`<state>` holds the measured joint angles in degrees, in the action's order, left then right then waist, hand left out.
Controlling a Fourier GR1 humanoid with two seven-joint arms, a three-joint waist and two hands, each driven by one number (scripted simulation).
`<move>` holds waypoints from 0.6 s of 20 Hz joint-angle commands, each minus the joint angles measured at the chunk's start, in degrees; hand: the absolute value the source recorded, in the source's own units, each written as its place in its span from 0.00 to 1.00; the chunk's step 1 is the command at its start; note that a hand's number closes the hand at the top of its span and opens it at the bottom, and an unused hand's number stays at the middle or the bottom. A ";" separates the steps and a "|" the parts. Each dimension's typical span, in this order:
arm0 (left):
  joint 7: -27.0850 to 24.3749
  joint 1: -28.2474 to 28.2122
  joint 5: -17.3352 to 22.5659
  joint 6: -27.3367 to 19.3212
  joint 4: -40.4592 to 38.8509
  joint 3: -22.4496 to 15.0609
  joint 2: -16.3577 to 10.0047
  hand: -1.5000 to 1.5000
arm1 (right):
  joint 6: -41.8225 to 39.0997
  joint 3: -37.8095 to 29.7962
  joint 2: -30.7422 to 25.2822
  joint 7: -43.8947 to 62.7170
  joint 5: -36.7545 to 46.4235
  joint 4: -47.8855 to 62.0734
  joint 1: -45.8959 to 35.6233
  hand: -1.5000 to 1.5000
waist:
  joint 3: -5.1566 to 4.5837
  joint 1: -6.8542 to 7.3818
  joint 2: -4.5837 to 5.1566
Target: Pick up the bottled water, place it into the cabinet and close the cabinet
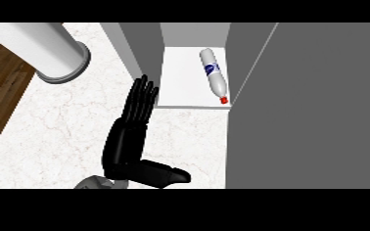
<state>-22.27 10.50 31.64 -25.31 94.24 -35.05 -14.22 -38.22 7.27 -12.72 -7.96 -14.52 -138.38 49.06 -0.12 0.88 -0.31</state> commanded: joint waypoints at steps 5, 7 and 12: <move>-3.60 -12.28 0.94 3.50 8.32 2.00 -7.14 0.00 | 1.42 11.83 -1.34 9.32 7.77 -13.14 0.38 1.00 | -0.12 -0.01 0.00; -1.47 -12.40 1.80 2.83 11.93 3.72 -8.81 0.00 | 1.10 16.14 -0.36 8.61 13.66 -11.49 -0.20 1.00 | -0.10 -0.60 -0.40; -1.96 -16.38 0.29 1.67 17.65 2.58 -9.99 0.00 | 6.04 28.83 3.35 15.46 20.34 -14.53 -2.85 1.00 | -0.13 -0.24 -0.32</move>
<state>-24.68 -2.99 32.22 -23.16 106.74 -32.61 -22.33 -34.35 26.83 -10.72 1.05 -2.27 -142.14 46.52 -0.25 0.58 -0.51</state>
